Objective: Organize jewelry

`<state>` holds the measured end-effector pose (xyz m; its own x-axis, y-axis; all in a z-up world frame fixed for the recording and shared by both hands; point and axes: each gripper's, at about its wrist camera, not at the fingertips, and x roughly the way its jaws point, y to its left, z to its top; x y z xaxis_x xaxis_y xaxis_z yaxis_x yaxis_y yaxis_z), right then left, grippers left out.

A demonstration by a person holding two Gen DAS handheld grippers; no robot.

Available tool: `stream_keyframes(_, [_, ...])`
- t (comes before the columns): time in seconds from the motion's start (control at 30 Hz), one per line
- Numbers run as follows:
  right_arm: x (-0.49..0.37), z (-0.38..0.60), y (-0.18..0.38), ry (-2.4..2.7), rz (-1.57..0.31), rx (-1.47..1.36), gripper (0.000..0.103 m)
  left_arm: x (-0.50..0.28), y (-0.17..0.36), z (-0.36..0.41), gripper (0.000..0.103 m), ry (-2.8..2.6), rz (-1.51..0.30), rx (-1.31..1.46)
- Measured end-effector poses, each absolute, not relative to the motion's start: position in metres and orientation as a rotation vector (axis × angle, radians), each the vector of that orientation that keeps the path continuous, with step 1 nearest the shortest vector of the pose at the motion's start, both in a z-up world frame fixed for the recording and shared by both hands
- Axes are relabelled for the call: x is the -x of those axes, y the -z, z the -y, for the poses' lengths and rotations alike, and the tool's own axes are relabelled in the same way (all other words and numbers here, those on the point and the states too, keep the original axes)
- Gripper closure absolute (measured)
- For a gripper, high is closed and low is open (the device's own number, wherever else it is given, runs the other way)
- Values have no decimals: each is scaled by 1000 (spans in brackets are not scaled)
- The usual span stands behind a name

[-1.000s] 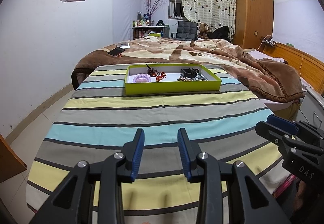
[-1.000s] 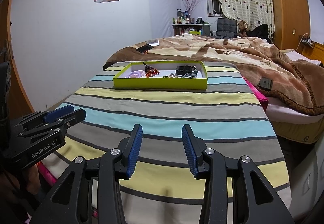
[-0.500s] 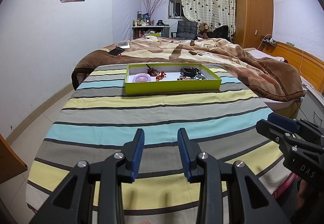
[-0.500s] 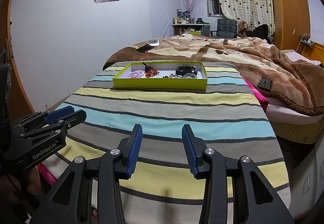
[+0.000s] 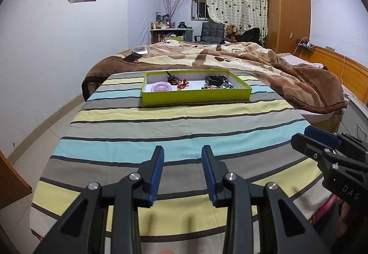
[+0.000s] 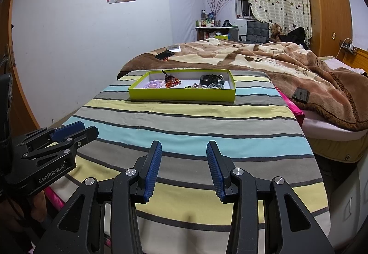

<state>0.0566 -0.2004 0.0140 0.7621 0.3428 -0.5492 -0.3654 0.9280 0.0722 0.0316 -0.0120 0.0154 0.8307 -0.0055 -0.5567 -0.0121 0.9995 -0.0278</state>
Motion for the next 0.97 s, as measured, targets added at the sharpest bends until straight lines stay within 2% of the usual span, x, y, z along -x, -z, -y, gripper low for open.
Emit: stream_keyframes(0.97, [-55, 202, -15, -385, -586, 45, 61, -26, -19, 16, 68, -34, -582, 3])
